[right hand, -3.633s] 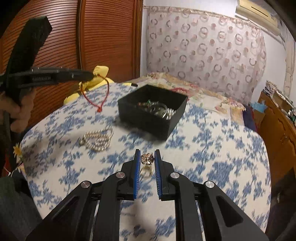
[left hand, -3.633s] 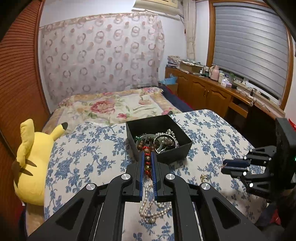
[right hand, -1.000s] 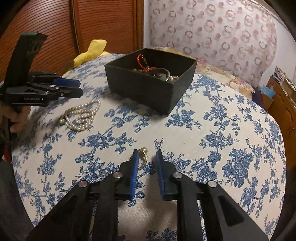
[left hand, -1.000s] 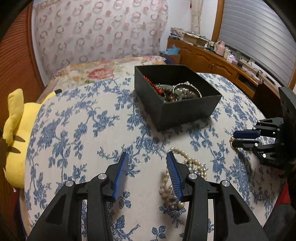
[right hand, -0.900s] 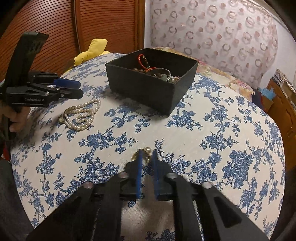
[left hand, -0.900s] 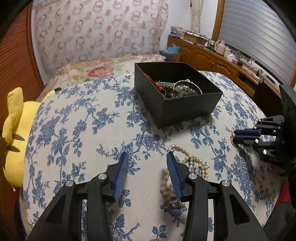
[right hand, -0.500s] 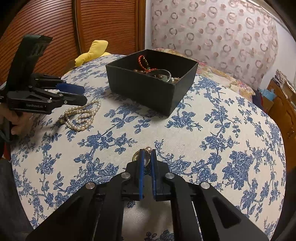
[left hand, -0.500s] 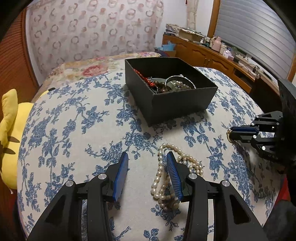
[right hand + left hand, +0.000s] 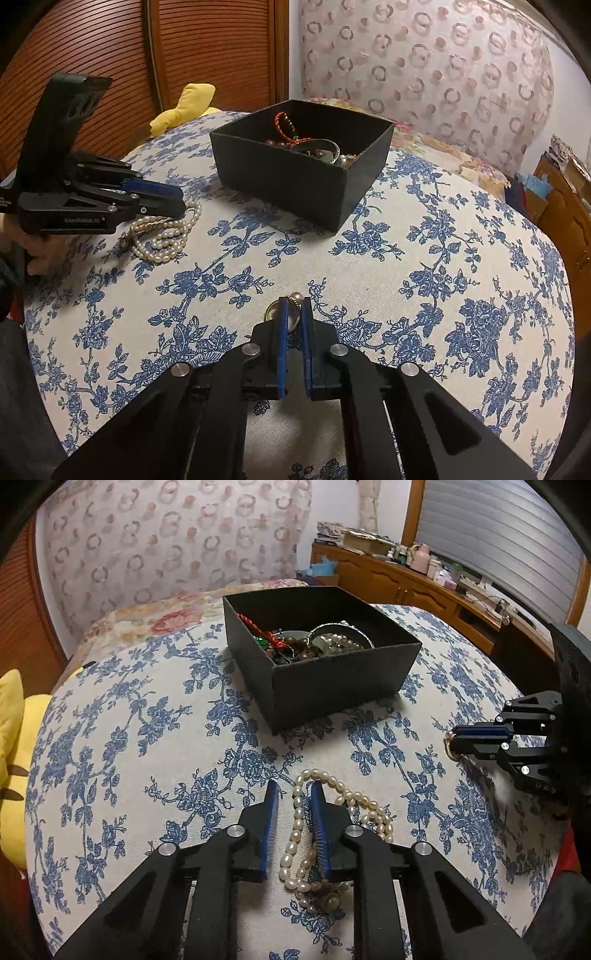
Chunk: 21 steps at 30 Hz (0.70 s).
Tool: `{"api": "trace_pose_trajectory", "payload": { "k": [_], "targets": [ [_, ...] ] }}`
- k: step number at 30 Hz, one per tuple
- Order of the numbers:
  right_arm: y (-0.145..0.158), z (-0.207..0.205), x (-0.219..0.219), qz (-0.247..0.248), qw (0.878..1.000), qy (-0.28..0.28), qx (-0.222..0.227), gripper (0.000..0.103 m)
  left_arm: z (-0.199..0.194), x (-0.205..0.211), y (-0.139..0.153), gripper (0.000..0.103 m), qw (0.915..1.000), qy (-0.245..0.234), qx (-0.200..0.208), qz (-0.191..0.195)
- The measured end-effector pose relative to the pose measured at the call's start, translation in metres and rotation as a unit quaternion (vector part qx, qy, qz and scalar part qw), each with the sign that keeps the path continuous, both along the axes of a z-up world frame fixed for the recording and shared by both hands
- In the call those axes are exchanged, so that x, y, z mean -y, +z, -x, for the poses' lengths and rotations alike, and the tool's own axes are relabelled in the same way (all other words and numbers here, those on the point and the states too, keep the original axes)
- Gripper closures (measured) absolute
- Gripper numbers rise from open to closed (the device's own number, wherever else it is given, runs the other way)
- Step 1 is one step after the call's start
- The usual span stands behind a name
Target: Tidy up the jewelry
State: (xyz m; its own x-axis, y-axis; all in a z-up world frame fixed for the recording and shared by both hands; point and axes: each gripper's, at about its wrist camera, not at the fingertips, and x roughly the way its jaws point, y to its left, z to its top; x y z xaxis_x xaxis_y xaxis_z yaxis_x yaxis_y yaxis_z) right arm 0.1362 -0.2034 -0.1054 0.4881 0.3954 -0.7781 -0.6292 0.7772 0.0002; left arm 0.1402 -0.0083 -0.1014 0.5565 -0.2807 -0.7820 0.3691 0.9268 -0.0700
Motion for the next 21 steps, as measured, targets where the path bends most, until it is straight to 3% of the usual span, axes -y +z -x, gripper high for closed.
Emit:
{"api": "trace_pose_trajectory", "payload": {
  "k": [2,7,21],
  "targets": [
    [0.000,0.000,0.000,0.001,1.000,0.001,0.001,0.095,0.000,0.001,-0.001,0.099,1.0000,-0.002,0.001,-0.005],
    [0.002,-0.001,0.000,0.004,1.000,-0.002,0.006,0.096,0.005,0.000,0.007,0.099,0.9999,-0.004,0.012,0.007],
    [0.042,-0.009,-0.002,-0.017,0.998,-0.008,0.053,0.096,0.004,-0.008,0.080,0.099,0.9943,0.007,0.094,0.050]
  ]
}}
